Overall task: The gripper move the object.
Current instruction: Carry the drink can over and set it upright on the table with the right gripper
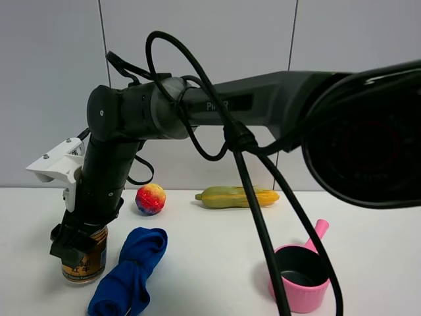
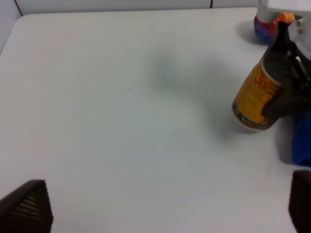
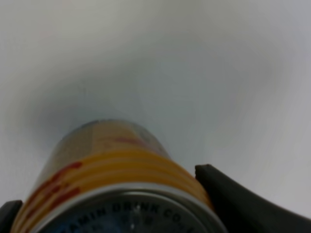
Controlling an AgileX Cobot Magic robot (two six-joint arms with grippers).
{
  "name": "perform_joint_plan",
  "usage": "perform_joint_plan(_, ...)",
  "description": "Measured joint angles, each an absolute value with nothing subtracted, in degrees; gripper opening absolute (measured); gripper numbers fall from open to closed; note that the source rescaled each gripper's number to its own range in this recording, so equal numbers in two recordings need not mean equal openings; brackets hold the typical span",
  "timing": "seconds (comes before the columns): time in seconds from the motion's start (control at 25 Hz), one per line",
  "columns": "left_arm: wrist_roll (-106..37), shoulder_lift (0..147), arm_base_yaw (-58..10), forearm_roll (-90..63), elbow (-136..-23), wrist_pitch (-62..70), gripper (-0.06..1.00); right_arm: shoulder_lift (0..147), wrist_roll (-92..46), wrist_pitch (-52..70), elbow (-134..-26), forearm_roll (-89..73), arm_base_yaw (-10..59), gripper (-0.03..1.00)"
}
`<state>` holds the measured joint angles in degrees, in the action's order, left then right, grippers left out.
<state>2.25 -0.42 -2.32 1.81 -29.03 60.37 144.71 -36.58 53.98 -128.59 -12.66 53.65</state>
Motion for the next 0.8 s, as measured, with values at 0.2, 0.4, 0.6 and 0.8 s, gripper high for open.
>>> perform_joint_plan(0.2,2.2,-0.4,-2.3,1.8,-29.0,60.4,1.00,144.8,-36.6,54.0,-128.6,-12.7,53.7,0.00)
perform_joint_plan(0.4,2.2,-0.4,-2.3,1.8,-29.0,60.4,1.00,144.8,-36.6,54.0,-128.6,-12.7,53.7,0.00)
perform_joint_plan(0.6,2.2,-0.4,-2.3,1.8,-29.0,60.4,1.00,144.8,-36.6,54.0,-128.6,-12.5,53.7,0.00)
perform_joint_plan(0.8,2.2,-0.4,-2.3,1.8,-29.0,60.4,1.00,145.0,-36.6,54.1,-128.6,-12.2,53.7,0.00)
